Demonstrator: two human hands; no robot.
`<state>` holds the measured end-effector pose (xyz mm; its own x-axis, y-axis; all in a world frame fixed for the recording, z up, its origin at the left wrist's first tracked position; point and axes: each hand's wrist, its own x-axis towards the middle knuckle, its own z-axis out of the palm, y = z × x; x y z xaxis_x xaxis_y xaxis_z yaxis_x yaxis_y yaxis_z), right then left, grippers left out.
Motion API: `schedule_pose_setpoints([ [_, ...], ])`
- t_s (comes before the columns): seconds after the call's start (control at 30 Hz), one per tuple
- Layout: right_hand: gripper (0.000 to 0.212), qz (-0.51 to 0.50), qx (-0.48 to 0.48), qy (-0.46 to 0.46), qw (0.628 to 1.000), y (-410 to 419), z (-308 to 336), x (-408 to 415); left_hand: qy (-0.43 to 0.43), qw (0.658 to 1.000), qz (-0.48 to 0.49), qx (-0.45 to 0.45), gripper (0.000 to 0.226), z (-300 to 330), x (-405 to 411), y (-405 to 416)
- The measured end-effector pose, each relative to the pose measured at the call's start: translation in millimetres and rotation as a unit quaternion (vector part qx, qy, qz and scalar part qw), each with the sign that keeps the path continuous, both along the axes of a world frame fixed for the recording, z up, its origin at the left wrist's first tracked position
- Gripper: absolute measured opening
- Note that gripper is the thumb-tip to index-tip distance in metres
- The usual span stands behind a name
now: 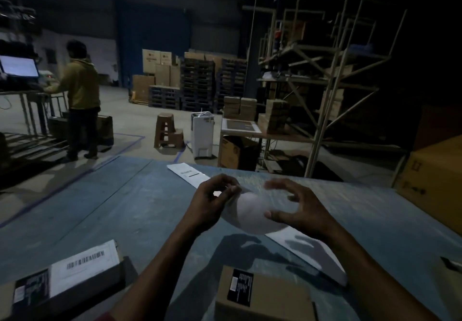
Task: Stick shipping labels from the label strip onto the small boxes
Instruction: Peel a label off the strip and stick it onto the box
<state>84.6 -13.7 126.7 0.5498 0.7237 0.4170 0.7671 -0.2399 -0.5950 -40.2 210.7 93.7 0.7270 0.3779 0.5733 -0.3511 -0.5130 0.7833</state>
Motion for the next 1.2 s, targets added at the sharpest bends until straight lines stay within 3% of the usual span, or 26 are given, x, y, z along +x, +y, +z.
schedule_pose_setpoints([
  [0.07, 0.039, 0.010, 0.011, 0.010, 1.000, -15.5, 9.2, -19.1, -0.020, 1.000, -0.014, 0.009, 0.009, 9.8, -11.3, -6.1],
  [0.2, 0.017, -0.002, 0.064, -0.002, 0.998, -38.3, 13.4, -48.3, -0.035, 0.998, -0.031, 0.031, 0.007, 24.9, -34.6, -19.8],
  [0.3, 0.016, -0.018, 0.095, -0.004, 0.995, -52.7, 17.3, -60.3, -0.026, 0.998, -0.051, 0.017, 0.008, 33.4, -53.7, -29.8],
  [0.47, 0.020, 0.000, 0.077, -0.033, 0.996, -75.3, 25.2, -76.6, 0.123, 0.983, -0.133, -0.022, 0.016, 48.6, -89.8, -33.7],
  [0.67, 0.022, -0.051, 0.090, -0.072, 0.992, -87.8, 28.9, -95.4, 0.198, 0.970, -0.098, -0.101, 0.037, 36.0, -117.5, -43.5],
  [0.77, 0.019, -0.101, 0.089, -0.171, 0.976, -87.5, 23.0, -105.7, 0.201, 0.953, -0.052, -0.219, 0.053, 16.3, -127.5, -75.2],
  [0.87, 0.017, -0.139, 0.069, -0.298, 0.942, -82.0, 7.2, -118.7, 0.198, 0.919, -0.029, -0.341, 0.054, 5.0, -128.8, -115.5],
  [1.0, 0.012, -0.161, 0.036, -0.407, 0.898, -70.2, -17.8, -140.8, 0.152, 0.899, 0.017, -0.411, 0.059, 5.7, -116.5, -142.6],
  [1.2, 0.025, -0.189, 0.029, -0.458, 0.868, -59.3, -47.9, -162.1, 0.134, 0.887, 0.021, -0.441, 0.024, 15.5, -110.6, -154.3],
])
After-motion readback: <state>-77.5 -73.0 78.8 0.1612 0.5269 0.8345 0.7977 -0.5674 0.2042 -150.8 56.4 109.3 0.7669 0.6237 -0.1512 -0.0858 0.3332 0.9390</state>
